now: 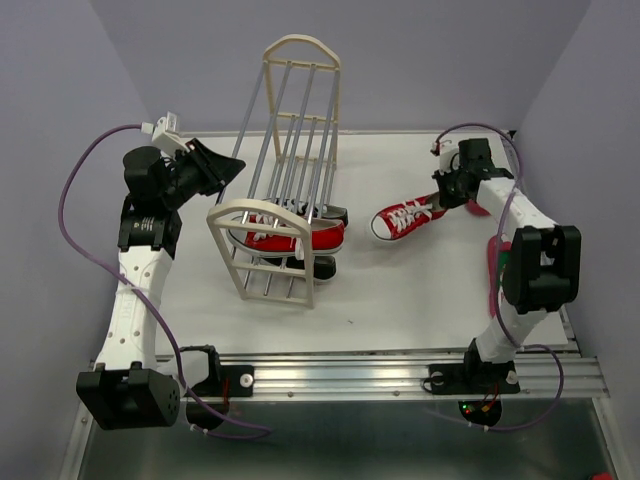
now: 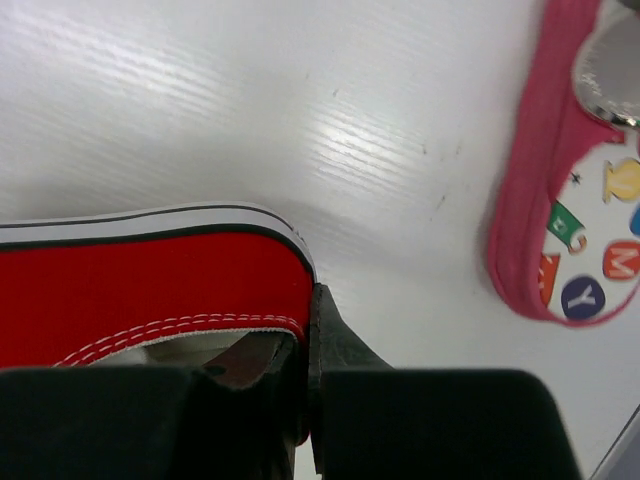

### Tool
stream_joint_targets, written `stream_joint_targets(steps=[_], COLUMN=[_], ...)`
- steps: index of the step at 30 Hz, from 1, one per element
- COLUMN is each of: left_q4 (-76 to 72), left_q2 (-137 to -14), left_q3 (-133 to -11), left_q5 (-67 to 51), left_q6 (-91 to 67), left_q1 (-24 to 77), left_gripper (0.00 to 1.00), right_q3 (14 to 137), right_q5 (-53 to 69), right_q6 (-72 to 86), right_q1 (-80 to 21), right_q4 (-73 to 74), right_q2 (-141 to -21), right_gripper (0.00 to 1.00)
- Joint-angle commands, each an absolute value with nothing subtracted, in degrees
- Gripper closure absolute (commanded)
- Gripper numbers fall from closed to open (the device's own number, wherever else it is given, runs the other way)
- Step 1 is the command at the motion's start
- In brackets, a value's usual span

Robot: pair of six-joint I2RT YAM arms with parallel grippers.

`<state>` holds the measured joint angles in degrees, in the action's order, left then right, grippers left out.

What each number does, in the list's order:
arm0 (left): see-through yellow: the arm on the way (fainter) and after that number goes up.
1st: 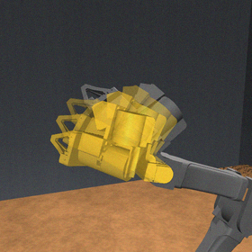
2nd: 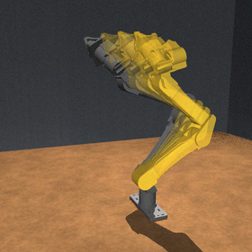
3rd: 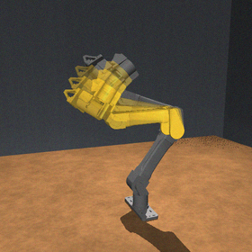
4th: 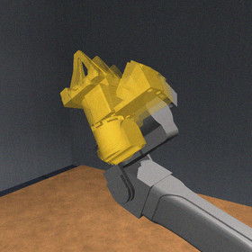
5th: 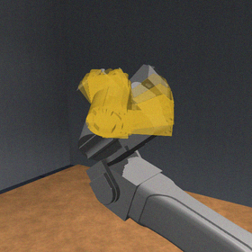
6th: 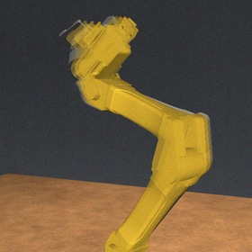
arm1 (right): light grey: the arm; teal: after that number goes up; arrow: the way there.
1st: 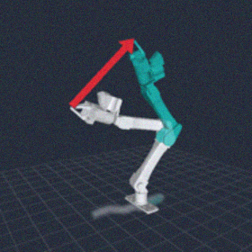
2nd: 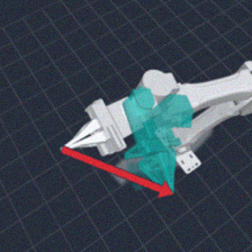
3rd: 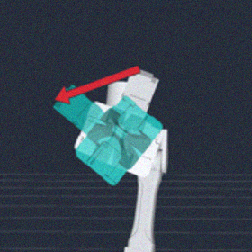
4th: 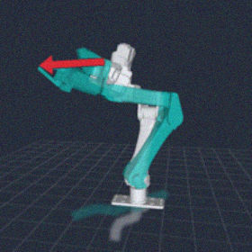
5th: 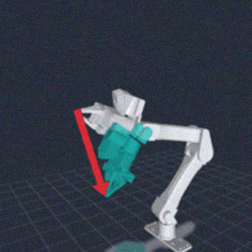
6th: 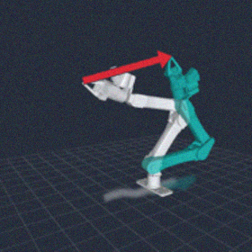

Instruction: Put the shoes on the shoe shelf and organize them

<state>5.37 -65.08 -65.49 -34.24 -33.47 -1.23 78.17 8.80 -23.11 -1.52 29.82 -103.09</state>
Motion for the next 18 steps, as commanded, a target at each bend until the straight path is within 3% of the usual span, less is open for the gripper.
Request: stream_joint_targets(steps=[1,8,18], left_q4=[12.6,12.5,12.2], left_q2=[-68.6,-68.9,-68.6], left_q3=[-60.5,-60.5,-60.4], left_q5=[-31.4,-32.0,-32.3], left_q6=[-22.6,-22.7,-23.0], left_q1=[-1.2,-1.2,-1.2], left_gripper=[1.00,1.00,1.00], right_q3=[76.6,79.4,97.6], right_q5=[6.0,4.0,-4.4], right_q6=[-2.7,6.1,19.5], right_q1=[-1.5,-1.5,-8.0], right_q4=[22.8,31.9,46.0], right_q2=[-95.8,-90.4,-90.7], right_gripper=[0.99,0.99,0.99])
